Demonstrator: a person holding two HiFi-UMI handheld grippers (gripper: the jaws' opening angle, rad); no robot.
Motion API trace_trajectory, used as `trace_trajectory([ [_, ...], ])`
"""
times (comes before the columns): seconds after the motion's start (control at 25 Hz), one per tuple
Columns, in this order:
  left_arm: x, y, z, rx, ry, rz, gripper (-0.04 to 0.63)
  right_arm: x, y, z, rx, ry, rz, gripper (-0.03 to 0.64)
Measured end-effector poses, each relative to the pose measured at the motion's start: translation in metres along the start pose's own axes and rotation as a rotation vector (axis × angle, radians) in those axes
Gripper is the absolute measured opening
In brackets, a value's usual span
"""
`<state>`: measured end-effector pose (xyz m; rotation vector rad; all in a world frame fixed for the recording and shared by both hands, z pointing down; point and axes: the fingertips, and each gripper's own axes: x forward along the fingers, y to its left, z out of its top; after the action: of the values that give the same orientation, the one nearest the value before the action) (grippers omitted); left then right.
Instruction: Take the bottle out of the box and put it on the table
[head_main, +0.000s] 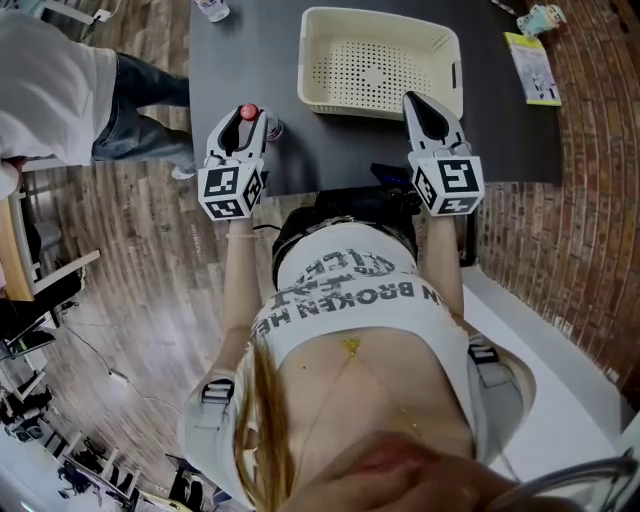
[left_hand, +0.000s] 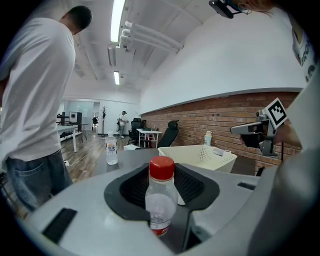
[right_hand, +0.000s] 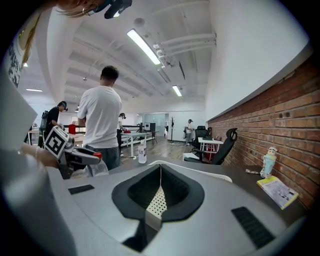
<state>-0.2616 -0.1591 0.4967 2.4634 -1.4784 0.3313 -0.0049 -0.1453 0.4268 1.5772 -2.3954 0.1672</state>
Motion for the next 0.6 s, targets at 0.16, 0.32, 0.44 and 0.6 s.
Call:
trace_trajectory([
  [0.16, -0.0002, 0.0009, 0.0002, 0.004, 0.000, -0.004, 0.152, 0.0011, 0.0013, 0.0004, -0.003, 0.001, 0.003, 0.009],
  [0.32, -0.0006, 0.0021, 0.0006, 0.005, 0.001, -0.007, 0.150, 0.0019, 0.0022, 0.0012, -0.005, 0.002, 0.002, 0.009],
  [0.44, 0.0007, 0.0019, -0.0002, 0.006, 0.003, -0.008, 0.150, 0.0021, 0.0010, 0.0001, -0.002, 0.002, -0.001, 0.009],
  [0.6, 0.0020, 0.0011, 0.0001, 0.013, 0.001, -0.014, 0.152, 0.0009, 0.0002, -0.0002, -0.001, 0.001, -0.008, 0.009],
])
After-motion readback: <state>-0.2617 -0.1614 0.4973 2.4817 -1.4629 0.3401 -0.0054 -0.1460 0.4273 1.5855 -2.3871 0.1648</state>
